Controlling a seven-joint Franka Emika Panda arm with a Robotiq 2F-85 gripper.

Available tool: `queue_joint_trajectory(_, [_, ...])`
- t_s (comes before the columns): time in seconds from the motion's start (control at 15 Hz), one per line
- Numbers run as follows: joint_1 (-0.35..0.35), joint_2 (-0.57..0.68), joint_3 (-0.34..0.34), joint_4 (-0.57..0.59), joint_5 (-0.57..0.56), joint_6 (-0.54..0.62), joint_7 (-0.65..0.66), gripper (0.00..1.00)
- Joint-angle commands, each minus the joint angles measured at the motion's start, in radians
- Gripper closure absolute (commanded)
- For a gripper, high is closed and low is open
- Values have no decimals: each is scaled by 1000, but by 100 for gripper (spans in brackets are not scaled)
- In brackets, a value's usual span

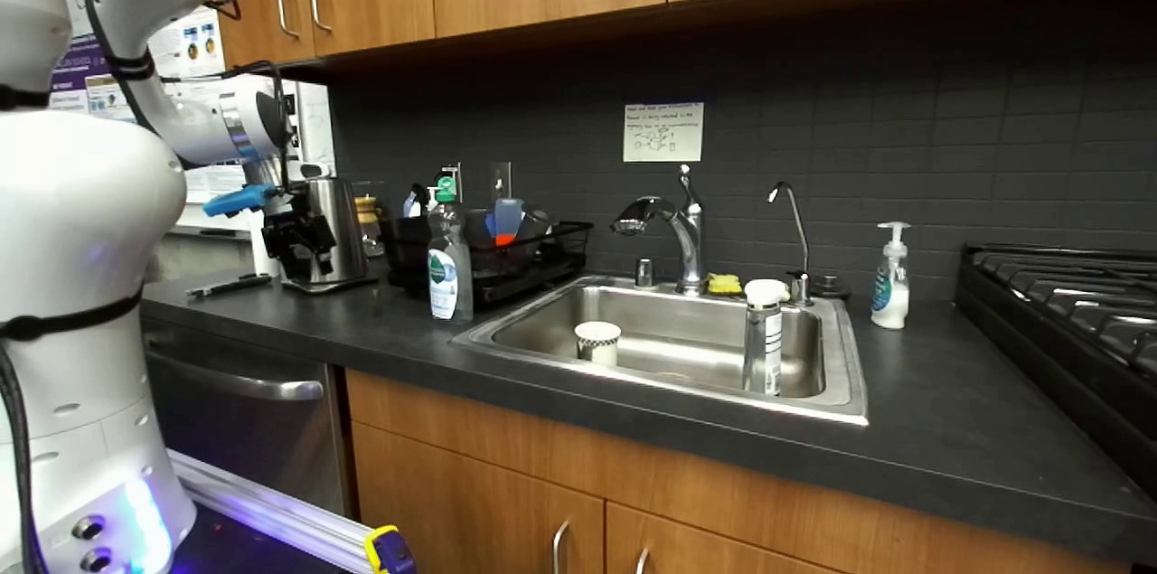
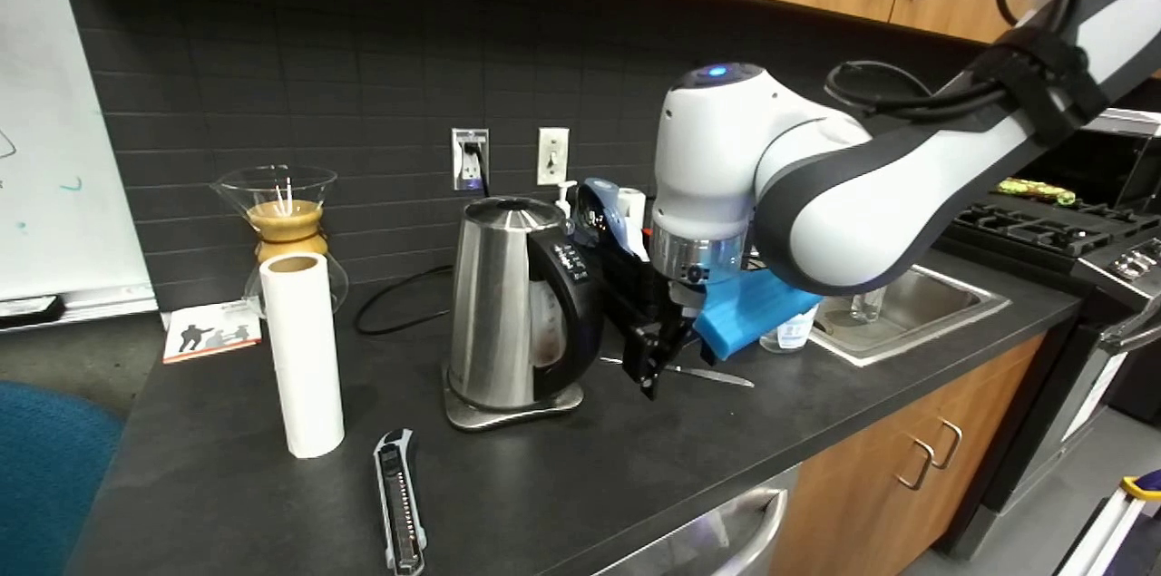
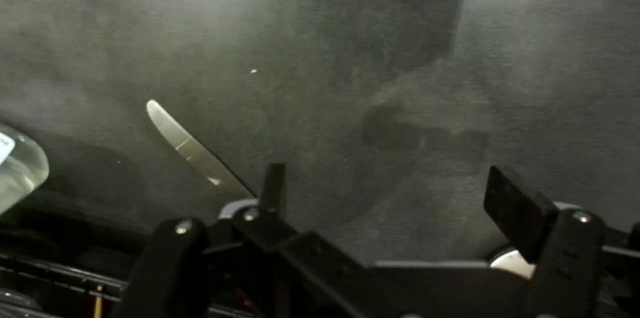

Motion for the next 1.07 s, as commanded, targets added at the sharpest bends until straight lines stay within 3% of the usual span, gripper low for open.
queue_joint_trajectory(0.0, [24,52,7,49,-16,13,167,0])
queue_joint_trajectory(0.53, [13,69,-58,26,-184,144,376,0])
queue_joint_trajectory(1.0, [5,87,-98,35,-277,113,496,0])
